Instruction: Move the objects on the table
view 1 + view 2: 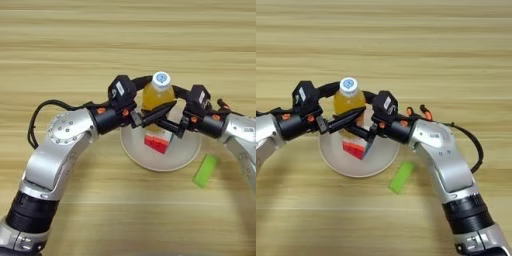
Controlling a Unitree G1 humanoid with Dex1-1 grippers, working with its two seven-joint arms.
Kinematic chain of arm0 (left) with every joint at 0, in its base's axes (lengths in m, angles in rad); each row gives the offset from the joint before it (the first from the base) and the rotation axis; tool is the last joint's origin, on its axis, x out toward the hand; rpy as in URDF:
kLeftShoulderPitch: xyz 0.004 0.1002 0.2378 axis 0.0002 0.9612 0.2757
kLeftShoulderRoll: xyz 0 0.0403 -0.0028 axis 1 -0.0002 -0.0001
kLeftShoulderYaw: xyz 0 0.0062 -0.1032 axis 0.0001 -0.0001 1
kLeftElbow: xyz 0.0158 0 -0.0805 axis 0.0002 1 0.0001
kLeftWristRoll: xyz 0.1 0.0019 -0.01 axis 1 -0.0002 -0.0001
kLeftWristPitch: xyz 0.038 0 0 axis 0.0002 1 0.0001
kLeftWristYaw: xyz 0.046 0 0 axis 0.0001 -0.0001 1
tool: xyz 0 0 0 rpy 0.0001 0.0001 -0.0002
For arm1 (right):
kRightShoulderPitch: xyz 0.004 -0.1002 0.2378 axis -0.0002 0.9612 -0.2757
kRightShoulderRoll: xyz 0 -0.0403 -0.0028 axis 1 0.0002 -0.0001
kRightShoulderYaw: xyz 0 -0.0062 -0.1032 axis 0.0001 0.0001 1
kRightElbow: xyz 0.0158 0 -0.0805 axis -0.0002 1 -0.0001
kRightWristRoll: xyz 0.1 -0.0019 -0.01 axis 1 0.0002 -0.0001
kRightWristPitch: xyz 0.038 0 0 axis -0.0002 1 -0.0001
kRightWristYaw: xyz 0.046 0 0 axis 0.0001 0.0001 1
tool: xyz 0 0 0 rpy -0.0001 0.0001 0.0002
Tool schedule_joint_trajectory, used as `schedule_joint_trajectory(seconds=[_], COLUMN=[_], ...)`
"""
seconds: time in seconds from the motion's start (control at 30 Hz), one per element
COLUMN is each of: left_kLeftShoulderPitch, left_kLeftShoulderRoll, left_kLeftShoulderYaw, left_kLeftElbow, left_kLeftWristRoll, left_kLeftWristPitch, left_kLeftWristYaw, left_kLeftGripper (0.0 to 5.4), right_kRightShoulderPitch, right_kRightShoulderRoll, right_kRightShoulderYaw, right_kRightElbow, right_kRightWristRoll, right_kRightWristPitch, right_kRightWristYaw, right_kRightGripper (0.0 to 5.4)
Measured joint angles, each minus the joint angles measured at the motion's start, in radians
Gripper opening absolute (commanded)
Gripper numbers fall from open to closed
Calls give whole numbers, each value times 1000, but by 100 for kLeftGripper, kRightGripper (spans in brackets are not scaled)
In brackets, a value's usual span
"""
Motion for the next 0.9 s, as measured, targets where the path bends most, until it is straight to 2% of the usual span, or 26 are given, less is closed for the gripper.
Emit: schedule_joint_trajectory(seconds=[0.2,0.47,0.63,0.67,0.9], left_kLeftShoulderPitch=[25,47,52,52,54], left_kLeftShoulderRoll=[15,19,23,23,27], left_kLeftShoulderYaw=[-6,-21,-26,-28,-35], left_kLeftElbow=[-35,-56,-64,-64,-96], left_kLeftWristRoll=[-31,-44,-45,-45,-67], left_kLeftWristPitch=[0,0,-3,-5,-46], left_kLeftWristYaw=[-12,-32,-43,-45,-68], left_kLeftGripper=[342,342,342,371,439], right_kRightShoulderPitch=[54,137,162,168,201], right_kRightShoulderRoll=[-3,-16,-22,-23,-35], right_kRightShoulderYaw=[0,-2,-1,-1,19], right_kRightElbow=[-68,-148,-178,-183,-194], right_kRightWristRoll=[18,37,42,45,51], right_kRightWristPitch=[19,31,44,44,53], right_kRightWristYaw=[-19,-47,-59,-62,-58], right_kRightGripper=[342,339,337,336,336])
